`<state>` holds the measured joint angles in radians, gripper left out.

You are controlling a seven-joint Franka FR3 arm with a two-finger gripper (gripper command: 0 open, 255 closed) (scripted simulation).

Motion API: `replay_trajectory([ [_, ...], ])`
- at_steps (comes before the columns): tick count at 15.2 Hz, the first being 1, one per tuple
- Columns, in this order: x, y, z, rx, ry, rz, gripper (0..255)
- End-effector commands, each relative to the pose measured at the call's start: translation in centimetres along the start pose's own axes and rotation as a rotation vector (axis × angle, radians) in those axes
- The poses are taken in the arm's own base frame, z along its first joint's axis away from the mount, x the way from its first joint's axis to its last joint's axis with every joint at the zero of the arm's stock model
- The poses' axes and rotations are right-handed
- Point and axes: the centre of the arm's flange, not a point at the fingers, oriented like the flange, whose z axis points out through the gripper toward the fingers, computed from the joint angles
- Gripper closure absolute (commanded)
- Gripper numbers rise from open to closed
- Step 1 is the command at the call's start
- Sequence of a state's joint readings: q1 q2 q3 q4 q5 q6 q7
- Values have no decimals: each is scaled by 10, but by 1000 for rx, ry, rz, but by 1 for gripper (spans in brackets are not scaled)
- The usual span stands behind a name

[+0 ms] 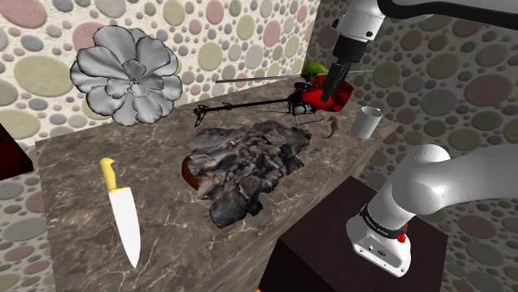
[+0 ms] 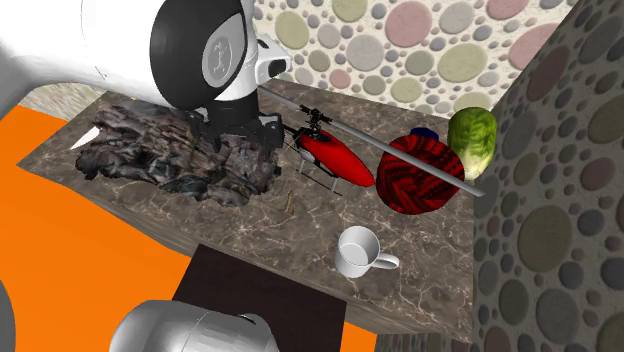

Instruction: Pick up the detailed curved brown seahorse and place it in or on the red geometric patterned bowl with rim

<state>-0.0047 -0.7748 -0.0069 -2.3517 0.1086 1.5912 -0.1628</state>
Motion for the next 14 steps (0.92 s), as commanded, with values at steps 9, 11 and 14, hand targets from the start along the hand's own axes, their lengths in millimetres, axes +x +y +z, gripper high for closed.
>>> replay_trajectory([
  [9, -21, 94, 55, 53, -40, 65, 0],
  [11, -25, 110, 65, 62, -47, 76, 0],
  [14, -26, 109, 81, 62, -47, 76, 0],
])
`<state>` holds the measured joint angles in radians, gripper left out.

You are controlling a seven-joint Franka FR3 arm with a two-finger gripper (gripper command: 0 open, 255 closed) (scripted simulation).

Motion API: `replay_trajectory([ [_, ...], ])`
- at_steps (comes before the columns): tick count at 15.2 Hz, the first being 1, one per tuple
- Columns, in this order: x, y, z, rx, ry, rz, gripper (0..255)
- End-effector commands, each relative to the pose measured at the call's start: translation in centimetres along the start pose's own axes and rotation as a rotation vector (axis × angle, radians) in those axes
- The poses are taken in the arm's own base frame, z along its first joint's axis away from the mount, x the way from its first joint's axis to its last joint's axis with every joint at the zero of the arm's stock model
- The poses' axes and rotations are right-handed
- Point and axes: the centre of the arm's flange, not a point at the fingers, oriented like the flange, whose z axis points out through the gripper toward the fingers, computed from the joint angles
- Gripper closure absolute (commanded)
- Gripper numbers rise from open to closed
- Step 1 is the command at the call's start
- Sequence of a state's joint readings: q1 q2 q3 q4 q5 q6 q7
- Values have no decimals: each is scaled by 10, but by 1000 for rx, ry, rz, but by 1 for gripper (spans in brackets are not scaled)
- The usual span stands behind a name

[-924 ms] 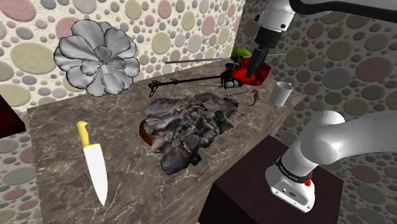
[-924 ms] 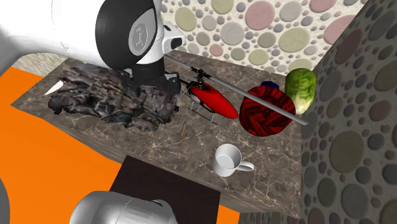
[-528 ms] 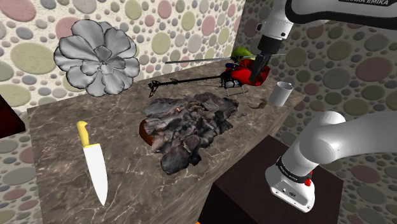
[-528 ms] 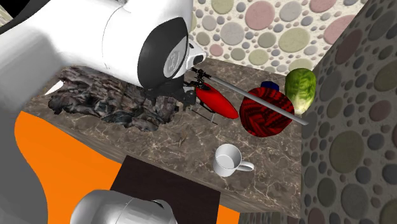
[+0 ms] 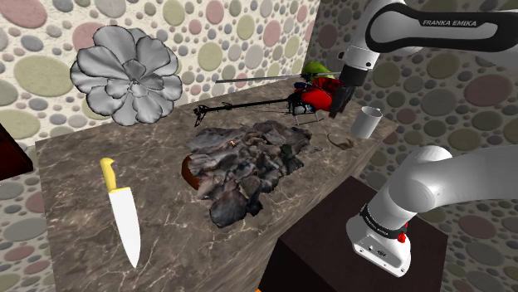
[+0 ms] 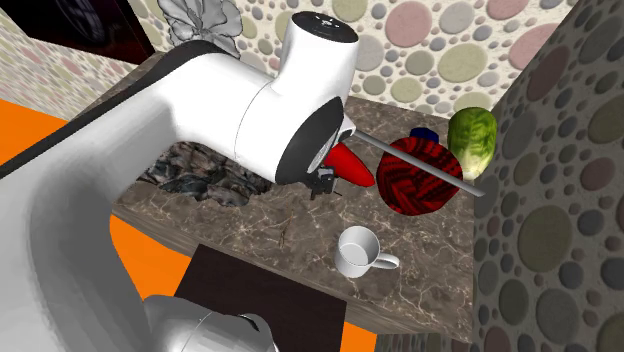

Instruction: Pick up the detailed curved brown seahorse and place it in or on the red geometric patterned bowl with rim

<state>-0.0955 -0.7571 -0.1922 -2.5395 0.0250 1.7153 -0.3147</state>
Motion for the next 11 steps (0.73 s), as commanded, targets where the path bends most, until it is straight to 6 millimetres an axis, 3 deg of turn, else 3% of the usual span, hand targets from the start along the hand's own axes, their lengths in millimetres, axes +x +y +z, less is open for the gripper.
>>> replay_trajectory([
  [1, 0, 1, 9, 0, 0, 0, 0],
  [4, 0, 1, 28, 0, 0, 0, 0],
  [11, 0, 1, 28, 0, 0, 0, 0],
])
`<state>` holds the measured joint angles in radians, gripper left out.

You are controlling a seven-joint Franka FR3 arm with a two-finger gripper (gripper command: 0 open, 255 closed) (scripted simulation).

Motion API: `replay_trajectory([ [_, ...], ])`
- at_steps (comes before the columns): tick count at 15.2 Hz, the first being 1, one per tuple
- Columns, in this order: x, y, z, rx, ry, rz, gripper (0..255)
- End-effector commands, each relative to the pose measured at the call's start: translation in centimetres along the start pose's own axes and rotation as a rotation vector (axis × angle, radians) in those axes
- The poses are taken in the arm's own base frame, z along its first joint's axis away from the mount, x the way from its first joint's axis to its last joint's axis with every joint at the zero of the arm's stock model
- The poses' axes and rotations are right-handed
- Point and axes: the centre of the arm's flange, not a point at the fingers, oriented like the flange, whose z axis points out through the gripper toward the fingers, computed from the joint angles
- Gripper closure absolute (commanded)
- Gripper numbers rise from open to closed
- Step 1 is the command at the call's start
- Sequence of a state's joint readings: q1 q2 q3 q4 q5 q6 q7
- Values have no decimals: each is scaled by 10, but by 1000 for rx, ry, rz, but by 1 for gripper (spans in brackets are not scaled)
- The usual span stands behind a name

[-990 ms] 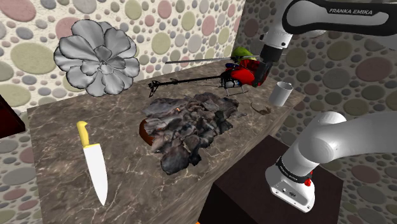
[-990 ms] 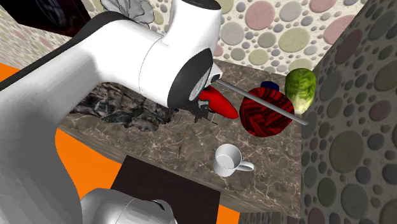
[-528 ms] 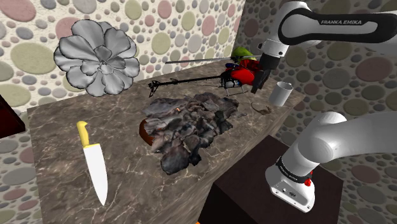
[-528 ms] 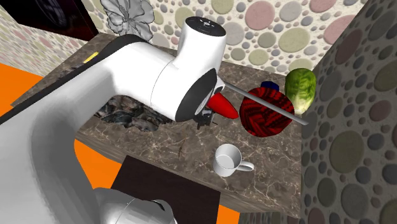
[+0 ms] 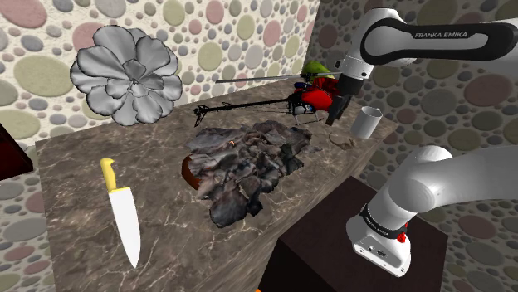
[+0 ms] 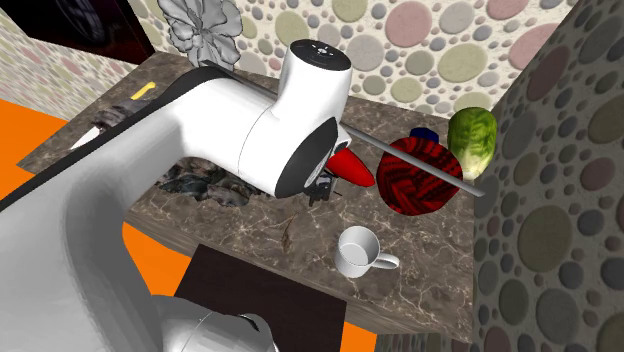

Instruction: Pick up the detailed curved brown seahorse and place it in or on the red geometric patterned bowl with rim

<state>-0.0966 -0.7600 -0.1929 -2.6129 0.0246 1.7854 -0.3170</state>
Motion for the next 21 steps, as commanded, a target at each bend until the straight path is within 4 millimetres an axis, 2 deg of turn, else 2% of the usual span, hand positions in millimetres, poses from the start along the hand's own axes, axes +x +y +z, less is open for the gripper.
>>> replay_trajectory([
  [1, 0, 0, 0, 0, 0, 0, 0],
  [2, 0, 0, 0, 0, 0, 0, 255],
  [11, 0, 0, 0, 0, 0, 0, 255],
  [12, 0, 0, 0, 0, 0, 0, 0],
  [18, -70, -4, 31, -148, -14, -122, 0],
  [21, -70, -2, 47, -148, -14, -122, 0],
])
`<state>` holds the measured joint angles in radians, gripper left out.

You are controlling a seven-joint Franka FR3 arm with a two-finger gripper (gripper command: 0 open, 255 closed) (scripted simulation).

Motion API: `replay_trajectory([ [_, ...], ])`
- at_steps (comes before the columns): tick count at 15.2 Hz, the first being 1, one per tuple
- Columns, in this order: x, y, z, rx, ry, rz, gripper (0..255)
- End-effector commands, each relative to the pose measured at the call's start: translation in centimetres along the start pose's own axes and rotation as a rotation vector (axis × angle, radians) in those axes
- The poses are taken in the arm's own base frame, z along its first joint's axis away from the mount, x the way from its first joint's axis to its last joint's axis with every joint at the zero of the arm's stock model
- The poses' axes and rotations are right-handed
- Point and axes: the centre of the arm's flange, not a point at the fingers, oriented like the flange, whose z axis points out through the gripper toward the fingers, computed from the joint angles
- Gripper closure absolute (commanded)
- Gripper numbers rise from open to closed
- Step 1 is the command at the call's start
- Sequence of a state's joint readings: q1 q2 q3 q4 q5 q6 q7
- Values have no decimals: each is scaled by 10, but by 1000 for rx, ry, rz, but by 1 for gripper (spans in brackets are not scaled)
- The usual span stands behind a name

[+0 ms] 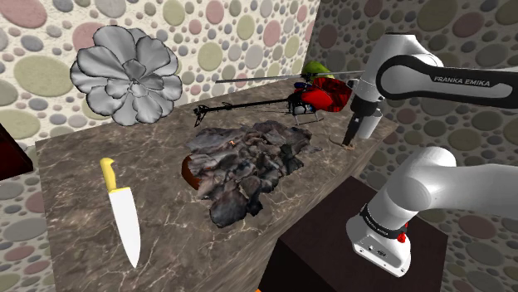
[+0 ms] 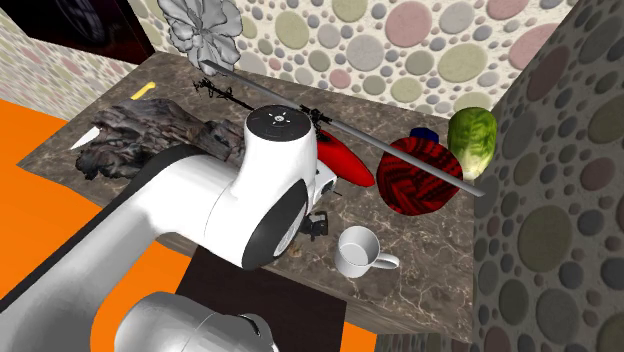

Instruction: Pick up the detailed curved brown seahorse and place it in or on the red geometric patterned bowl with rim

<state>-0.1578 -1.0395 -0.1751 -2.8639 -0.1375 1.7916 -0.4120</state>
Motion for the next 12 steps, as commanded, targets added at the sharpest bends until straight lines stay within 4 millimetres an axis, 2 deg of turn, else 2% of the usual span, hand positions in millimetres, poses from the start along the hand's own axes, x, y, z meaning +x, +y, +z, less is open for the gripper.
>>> replay_trajectory([
  [1, -1, 0, 9, -4, 0, -3, 0],
  [5, -1, 0, 28, -4, 0, -3, 0],
  [12, -1, 0, 28, -4, 0, -3, 0],
])
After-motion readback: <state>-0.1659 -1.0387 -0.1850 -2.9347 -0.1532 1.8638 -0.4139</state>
